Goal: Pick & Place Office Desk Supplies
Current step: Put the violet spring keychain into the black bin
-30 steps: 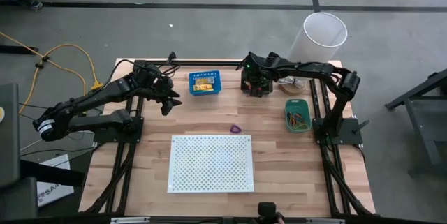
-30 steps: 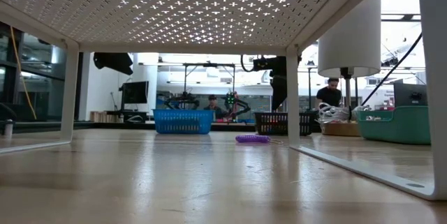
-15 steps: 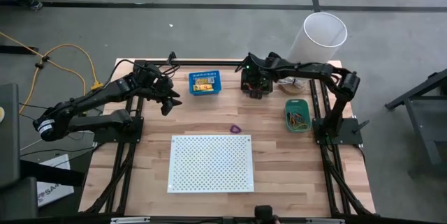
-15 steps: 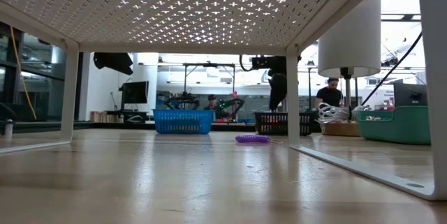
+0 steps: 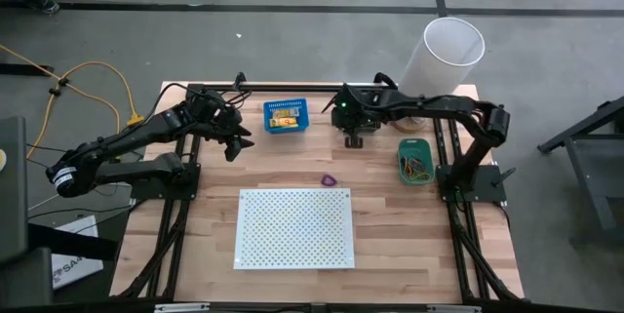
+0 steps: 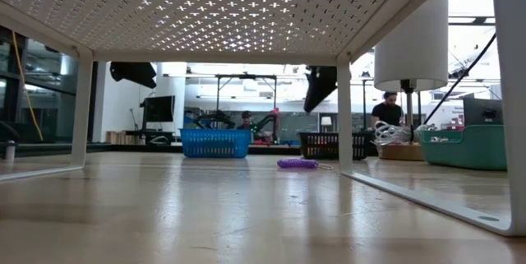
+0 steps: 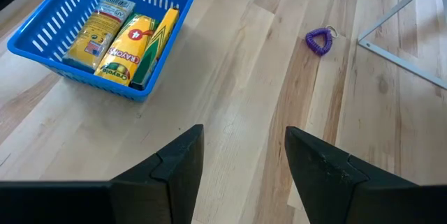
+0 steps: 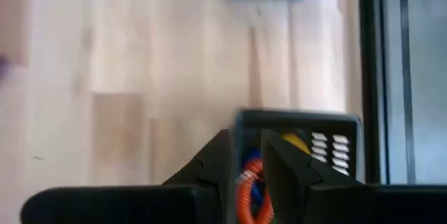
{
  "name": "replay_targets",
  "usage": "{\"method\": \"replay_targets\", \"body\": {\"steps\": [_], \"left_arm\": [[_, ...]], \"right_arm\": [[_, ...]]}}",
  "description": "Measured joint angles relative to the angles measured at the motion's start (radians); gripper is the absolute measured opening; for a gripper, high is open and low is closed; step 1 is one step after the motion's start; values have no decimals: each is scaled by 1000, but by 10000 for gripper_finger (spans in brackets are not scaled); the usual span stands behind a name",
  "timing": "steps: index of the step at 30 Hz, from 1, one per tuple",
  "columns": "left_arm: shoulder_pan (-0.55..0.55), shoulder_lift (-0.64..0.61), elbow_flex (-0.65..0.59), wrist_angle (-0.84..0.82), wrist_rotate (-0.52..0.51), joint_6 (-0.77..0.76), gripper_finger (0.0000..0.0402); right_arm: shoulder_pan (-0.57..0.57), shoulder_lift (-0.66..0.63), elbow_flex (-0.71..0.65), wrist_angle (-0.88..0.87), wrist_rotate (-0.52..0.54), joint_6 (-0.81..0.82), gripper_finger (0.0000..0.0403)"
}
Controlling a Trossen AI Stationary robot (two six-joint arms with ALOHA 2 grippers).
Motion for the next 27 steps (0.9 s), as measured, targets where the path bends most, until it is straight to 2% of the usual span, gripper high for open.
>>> {"method": "replay_targets", "body": {"steps": [18, 27], "left_arm": [[0, 0, 0, 0, 0, 0, 195], [0, 0, 0, 0, 0, 0, 195]], "right_arm": [[247, -17, 0, -62, -29, 178, 68], [369, -16, -2, -59, -30, 410, 68]]}}
